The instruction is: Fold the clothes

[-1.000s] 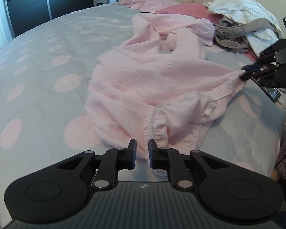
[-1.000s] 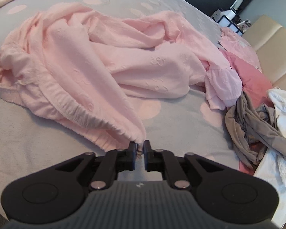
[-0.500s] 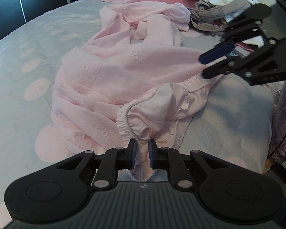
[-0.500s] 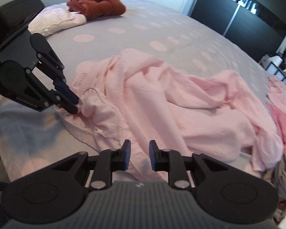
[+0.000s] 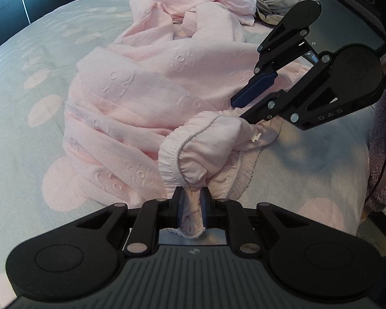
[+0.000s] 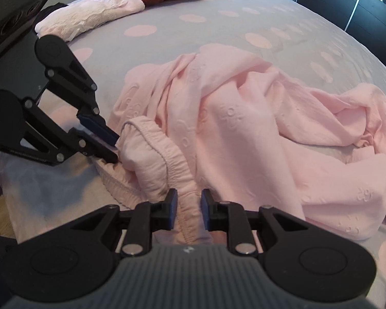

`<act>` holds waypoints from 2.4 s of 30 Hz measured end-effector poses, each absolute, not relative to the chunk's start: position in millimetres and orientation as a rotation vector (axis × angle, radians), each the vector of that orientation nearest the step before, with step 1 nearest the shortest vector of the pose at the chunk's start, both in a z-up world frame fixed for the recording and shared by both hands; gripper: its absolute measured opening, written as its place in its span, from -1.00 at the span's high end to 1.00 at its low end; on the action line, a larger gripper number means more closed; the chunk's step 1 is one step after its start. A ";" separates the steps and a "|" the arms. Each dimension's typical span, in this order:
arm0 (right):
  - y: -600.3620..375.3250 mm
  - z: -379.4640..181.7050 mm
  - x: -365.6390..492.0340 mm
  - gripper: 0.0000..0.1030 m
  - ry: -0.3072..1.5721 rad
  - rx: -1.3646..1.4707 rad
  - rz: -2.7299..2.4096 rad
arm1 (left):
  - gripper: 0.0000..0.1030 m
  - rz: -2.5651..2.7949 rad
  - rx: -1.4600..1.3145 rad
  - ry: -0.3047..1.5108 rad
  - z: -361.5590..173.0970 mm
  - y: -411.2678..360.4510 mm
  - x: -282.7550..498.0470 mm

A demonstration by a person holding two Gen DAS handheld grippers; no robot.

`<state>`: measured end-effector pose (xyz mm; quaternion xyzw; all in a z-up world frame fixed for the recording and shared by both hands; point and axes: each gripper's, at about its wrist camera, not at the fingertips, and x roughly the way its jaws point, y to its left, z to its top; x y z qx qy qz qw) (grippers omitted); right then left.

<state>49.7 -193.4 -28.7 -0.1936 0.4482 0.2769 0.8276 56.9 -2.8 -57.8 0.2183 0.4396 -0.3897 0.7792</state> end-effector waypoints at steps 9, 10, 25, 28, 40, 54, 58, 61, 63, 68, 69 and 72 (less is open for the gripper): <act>-199.3 -42.0 60.5 0.64 1.014 -0.343 0.585 | 0.79 -0.839 0.478 0.944 -57.8 -2.3 56.1; -197.0 -38.7 56.7 0.72 1.001 -0.364 0.590 | 0.76 -0.835 0.479 0.941 -57.7 -3.0 56.3; -180.6 -6.9 -54.5 0.87 0.806 -0.679 0.764 | 0.15 -0.889 0.568 0.851 -26.8 16.8 40.3; -178.2 -19.4 -69.0 0.88 0.829 -0.746 0.804 | 0.15 -0.946 0.603 0.841 -21.7 18.2 33.4; -180.8 -40.8 -77.3 0.95 0.877 -0.833 0.783 | 0.67 -0.925 0.599 0.873 -40.8 3.0 50.0; -197.6 -10.9 -57.3 0.24 0.874 -0.603 0.698 | 0.90 -1.022 0.877 0.737 -45.2 -11.8 -5.9; -198.1 10.0 -42.0 0.30 0.830 -0.527 0.663 | 0.90 -1.031 0.940 0.709 -50.1 -14.9 -11.9; -194.2 14.6 -23.2 0.39 0.836 -0.454 0.652 | 0.90 -1.031 0.945 0.710 -51.5 -15.2 -10.6; -189.0 12.3 -8.4 0.44 0.859 -0.413 0.650 | 0.90 -1.031 0.946 0.710 -52.6 -15.4 -9.6; -180.8 4.7 24.3 0.44 0.926 -0.256 0.667 | 0.90 -1.033 0.950 0.712 -55.5 -15.3 -6.8; -179.7 2.9 29.1 0.44 0.940 -0.219 0.671 | 0.90 -1.034 0.955 0.712 -56.8 -15.1 -6.4; -178.3 -2.3 42.7 0.44 0.978 -0.115 0.680 | 0.90 -1.039 0.960 0.711 -58.8 -15.1 -5.1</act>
